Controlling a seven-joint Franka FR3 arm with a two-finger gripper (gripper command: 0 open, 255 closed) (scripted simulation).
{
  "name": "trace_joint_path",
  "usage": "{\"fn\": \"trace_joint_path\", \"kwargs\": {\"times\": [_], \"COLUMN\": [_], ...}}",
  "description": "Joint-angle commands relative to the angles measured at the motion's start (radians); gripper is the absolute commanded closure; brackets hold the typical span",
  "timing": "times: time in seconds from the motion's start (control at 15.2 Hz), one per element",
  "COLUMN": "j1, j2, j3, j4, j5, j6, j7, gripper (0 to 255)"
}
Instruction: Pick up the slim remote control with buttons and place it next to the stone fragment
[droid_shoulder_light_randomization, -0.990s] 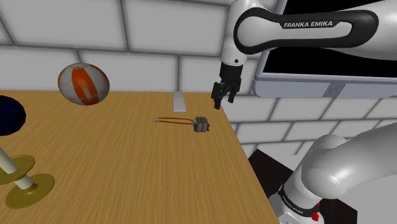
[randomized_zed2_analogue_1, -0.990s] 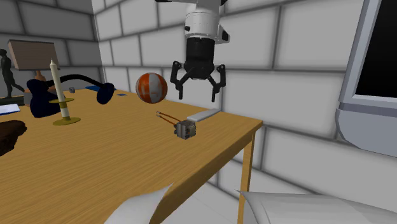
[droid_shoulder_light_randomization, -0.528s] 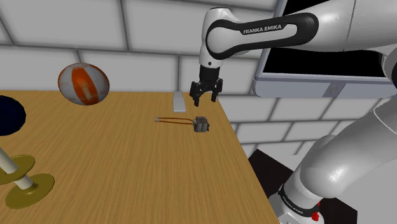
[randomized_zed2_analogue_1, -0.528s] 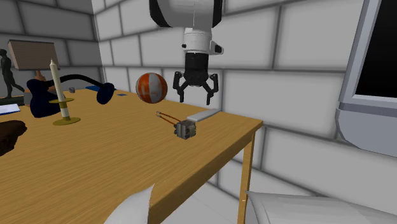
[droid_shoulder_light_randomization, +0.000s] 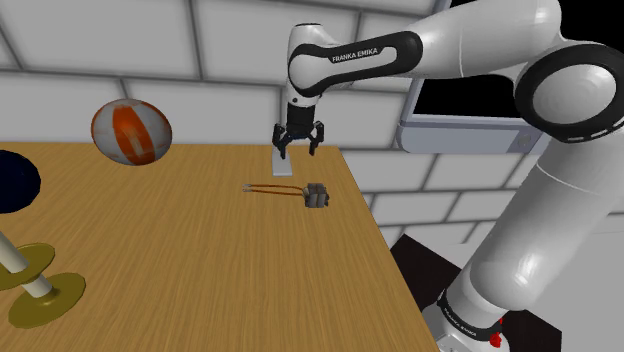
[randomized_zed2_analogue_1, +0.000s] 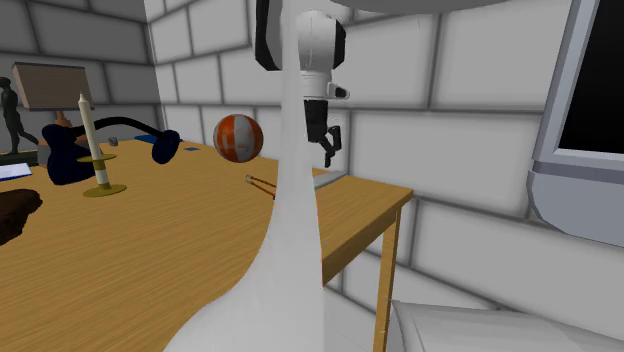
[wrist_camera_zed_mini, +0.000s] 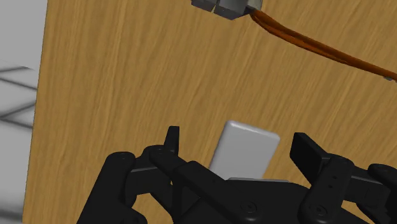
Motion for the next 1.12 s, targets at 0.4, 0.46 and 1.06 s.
{"fn": "trace_joint_path", "kwargs": {"times": [0.4, 0.46, 1.06], "j1": [0.009, 0.011, 0.012], "j2": [0.310, 0.350, 0.399], "j3": [-0.035, -0.042, -0.051], "j4": [0.338, 0.388, 0.352], "j5": [-0.079, -0.086, -0.094], "j6": [-0.021, -0.030, 0.056], "j7": [0.199, 0.220, 0.237], "gripper": [0, 0, 0]}}
